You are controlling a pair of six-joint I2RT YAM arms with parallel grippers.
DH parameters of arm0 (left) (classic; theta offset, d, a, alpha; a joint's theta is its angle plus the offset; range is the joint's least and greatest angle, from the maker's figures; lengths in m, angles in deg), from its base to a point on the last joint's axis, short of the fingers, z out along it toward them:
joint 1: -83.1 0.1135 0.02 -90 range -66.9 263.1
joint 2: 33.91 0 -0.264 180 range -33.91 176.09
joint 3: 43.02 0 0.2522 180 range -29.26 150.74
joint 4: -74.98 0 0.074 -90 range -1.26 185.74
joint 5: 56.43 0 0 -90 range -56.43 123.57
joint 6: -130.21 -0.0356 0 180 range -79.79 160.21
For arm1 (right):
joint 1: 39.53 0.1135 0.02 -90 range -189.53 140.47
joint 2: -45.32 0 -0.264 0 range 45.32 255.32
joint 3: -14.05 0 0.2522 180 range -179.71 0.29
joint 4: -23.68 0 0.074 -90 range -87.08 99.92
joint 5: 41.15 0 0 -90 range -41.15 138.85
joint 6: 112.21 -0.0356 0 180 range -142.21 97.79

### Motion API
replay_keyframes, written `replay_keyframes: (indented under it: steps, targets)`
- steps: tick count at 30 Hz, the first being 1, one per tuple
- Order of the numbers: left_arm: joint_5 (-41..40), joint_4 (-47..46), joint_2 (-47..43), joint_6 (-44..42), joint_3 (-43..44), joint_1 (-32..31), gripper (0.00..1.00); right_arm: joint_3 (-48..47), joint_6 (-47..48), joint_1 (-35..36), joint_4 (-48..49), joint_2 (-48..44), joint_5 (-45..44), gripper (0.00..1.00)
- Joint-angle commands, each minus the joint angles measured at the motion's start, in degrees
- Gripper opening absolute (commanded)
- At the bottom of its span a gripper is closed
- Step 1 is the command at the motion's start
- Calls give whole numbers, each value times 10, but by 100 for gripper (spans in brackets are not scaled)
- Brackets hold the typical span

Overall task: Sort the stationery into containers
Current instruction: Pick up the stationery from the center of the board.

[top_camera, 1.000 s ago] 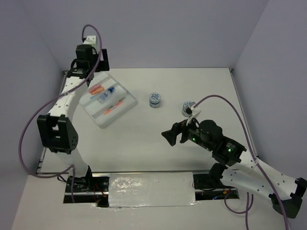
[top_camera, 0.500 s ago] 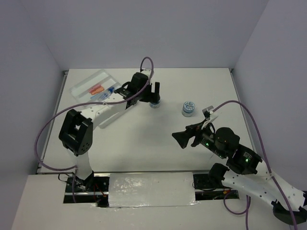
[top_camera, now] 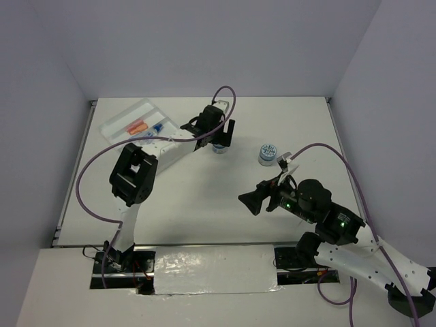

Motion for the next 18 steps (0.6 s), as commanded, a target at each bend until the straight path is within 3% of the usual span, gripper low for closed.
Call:
replay_keyframes:
  steps: [1, 11, 13, 18]
  targets:
    - [-25, -17, 20, -28, 34, -3, 99, 2, 13, 2, 37, 17, 19, 100]
    - [-1, -20, 57, -29, 47, -3, 94, 3, 21, 1, 45, 24, 20, 100]
    - [4, -20, 60, -29, 53, -3, 85, 4, 21, 1, 48, 24, 19, 100]
    - [-7, -26, 43, -33, 55, -2, 15, 4, 25, 1, 44, 22, 16, 100]
